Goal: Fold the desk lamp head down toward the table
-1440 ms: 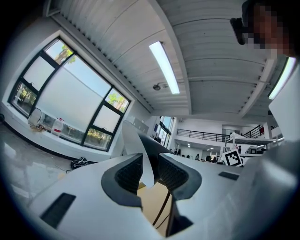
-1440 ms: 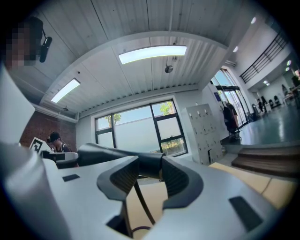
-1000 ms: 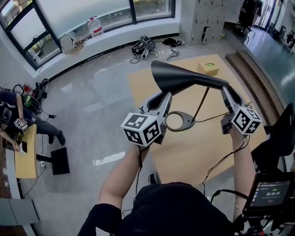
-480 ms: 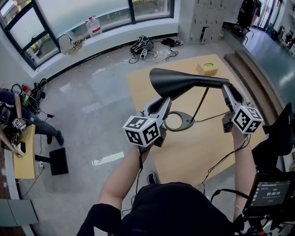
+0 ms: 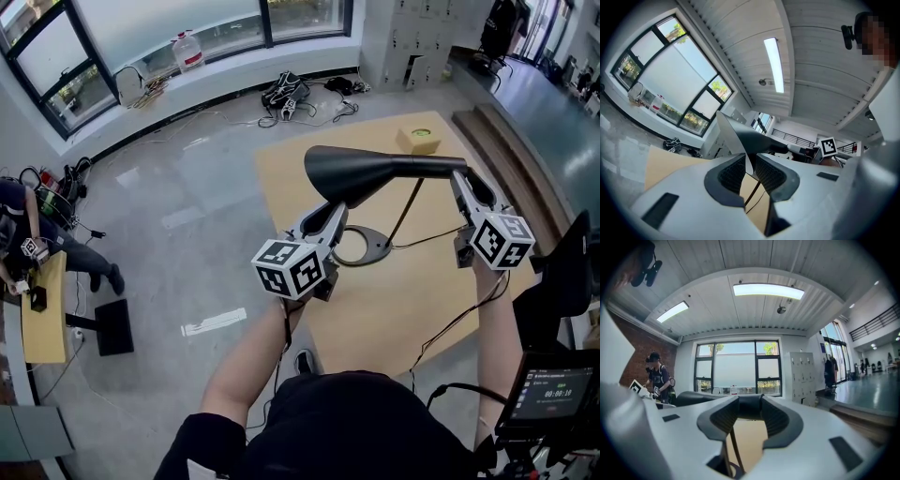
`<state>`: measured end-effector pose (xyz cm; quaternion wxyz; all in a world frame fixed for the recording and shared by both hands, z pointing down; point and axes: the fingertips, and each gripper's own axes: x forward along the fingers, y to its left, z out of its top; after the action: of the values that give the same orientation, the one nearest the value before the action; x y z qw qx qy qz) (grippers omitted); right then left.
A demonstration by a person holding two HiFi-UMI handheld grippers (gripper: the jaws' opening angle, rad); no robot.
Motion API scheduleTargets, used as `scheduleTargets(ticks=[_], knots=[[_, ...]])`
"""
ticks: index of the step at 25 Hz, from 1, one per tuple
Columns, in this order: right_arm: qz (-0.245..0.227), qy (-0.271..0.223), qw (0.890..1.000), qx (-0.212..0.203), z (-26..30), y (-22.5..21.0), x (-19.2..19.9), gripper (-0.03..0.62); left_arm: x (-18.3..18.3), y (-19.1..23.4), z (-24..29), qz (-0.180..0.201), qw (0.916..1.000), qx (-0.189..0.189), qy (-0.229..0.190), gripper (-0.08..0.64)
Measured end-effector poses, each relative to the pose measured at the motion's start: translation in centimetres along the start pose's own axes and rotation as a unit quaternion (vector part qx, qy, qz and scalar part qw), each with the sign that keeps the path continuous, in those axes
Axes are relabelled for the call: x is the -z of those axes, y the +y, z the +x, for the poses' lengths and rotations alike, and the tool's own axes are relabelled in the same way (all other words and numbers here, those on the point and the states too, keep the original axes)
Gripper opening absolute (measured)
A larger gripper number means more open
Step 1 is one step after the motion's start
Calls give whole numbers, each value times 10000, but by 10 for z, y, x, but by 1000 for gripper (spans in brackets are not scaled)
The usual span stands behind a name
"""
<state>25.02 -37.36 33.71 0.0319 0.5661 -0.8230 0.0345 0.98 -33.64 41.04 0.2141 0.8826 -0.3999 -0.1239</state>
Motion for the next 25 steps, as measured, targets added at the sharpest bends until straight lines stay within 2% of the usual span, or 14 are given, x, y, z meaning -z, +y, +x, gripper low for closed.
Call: scheduleTargets(ticks=[5,7,10,12,13,18,25], knots=[[67,12,10000,7,0,-1,2,156,-33,25,-10,-835,9950,-50,-538,112],[95,2,9999,32,0,-2,1,156,-47,32,-8,-1250,9902,143,-608,115],[114,7,9999,59,0,-1,0,156,-62,38,-6,-2213,9709,548,-738,114],[122,10,9999,61,0,-2,0,156,-62,42,-4,-2639,9593,608,-804,105],[124,6,9999,62,0,-2,-1,156,-59,43,-4,-2754,9560,597,-816,47],[115,-76,9999,48,-1,-3,-8,156,-38,50,-2,-3156,9440,529,-808,35],[63,-156,9998,59,-2,-1,-17,156,-19,56,-2,-3365,9373,498,-755,37]])
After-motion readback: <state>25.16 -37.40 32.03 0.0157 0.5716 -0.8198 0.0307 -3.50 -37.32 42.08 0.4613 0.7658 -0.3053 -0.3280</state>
